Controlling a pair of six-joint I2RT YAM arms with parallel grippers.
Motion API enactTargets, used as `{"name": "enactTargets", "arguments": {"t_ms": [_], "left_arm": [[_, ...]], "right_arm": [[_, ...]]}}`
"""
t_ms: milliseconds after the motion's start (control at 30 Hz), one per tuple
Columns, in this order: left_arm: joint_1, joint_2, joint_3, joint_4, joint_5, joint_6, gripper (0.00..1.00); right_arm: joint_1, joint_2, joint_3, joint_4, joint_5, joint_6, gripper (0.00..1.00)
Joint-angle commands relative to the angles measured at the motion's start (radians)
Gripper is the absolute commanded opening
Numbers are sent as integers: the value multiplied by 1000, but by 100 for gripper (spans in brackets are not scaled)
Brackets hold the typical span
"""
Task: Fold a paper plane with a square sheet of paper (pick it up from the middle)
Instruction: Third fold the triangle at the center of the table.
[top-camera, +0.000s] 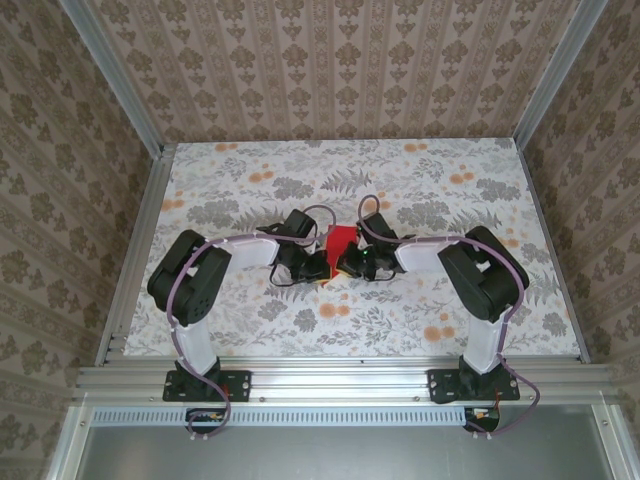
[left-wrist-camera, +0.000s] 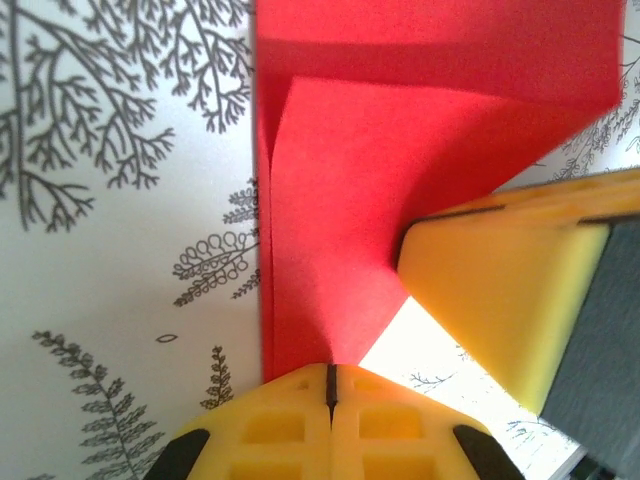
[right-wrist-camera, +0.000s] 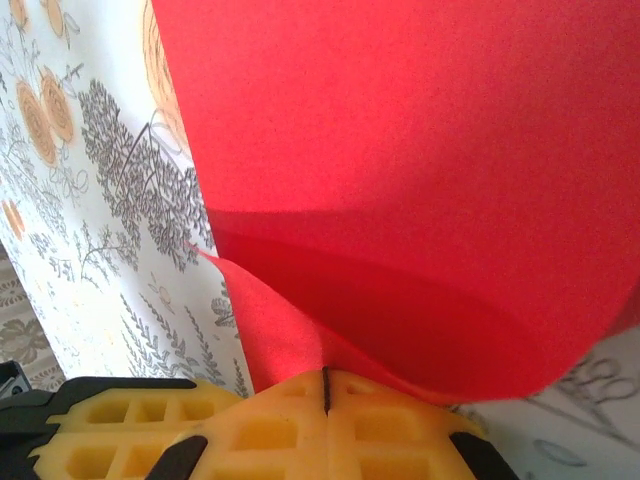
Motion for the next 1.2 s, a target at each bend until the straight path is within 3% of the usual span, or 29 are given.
{"name": "enactTargets", "arguments": {"t_ms": [0, 367, 633, 833, 967, 1167], "left_arm": [[-1, 41, -13, -134, -73, 48, 0], [1, 63, -11, -143, -76, 63, 0], [1, 2, 61, -136, -49, 98, 3], [1, -121, 65, -40, -58, 74, 23], [-6, -146, 13, 36, -105, 45, 35], [-18, -91, 34, 69, -144, 22, 38]], "right_arm": [[-82, 36, 4, -96, 87, -66, 2], [-225, 14, 23, -125, 86, -172, 3], [-223, -190, 5, -163, 96, -240, 8], [-195, -305, -97, -121, 80, -212, 31], [-192, -362, -191, -13, 71, -153, 53], [-171, -365, -257, 104, 71, -80, 71]]}}
